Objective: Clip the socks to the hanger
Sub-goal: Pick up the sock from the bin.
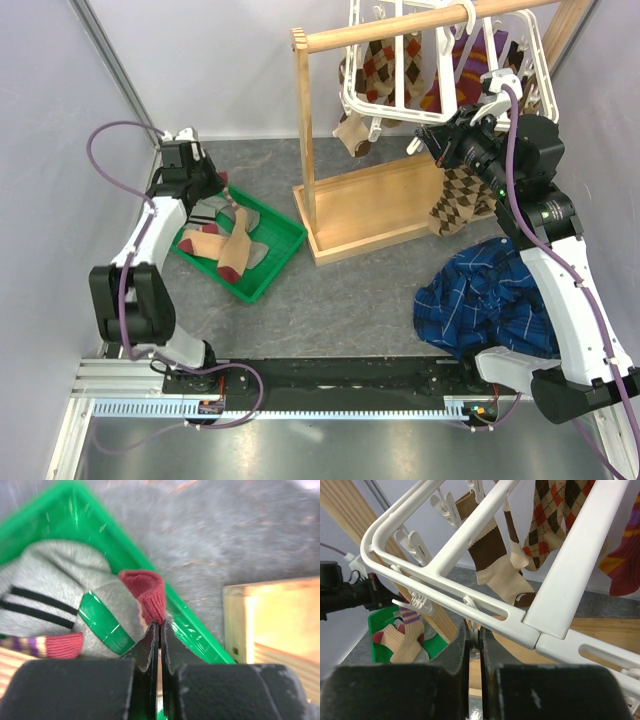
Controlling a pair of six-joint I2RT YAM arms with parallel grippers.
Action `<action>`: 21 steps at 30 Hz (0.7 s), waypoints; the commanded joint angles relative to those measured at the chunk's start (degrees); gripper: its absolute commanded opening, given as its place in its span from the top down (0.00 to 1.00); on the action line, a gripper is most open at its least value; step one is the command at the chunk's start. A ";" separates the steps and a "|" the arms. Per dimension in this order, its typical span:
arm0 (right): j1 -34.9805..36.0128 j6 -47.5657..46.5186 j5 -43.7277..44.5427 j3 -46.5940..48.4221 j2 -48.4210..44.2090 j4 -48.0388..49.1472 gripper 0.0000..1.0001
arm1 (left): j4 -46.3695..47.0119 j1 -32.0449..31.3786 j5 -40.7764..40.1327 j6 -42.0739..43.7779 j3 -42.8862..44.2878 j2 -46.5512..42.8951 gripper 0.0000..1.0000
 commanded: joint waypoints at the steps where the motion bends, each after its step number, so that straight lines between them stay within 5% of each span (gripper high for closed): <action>1: 0.34 -1.16 0.08 0.30 -1.13 -1.10 0.92 | -0.56 -1.36 -1.16 9.18 0.77 -9.36 0.98; 13: 0.43 -2.48 -0.54 0.83 -1.74 -1.19 0.92 | -4.51 -9.88 2.44 24.02 5.96 -27.38 0.98; 21: 0.69 -2.39 -0.89 0.92 -1.92 -1.19 0.92 | -6.09 -24.20 7.36 32.39 7.98 -34.06 0.98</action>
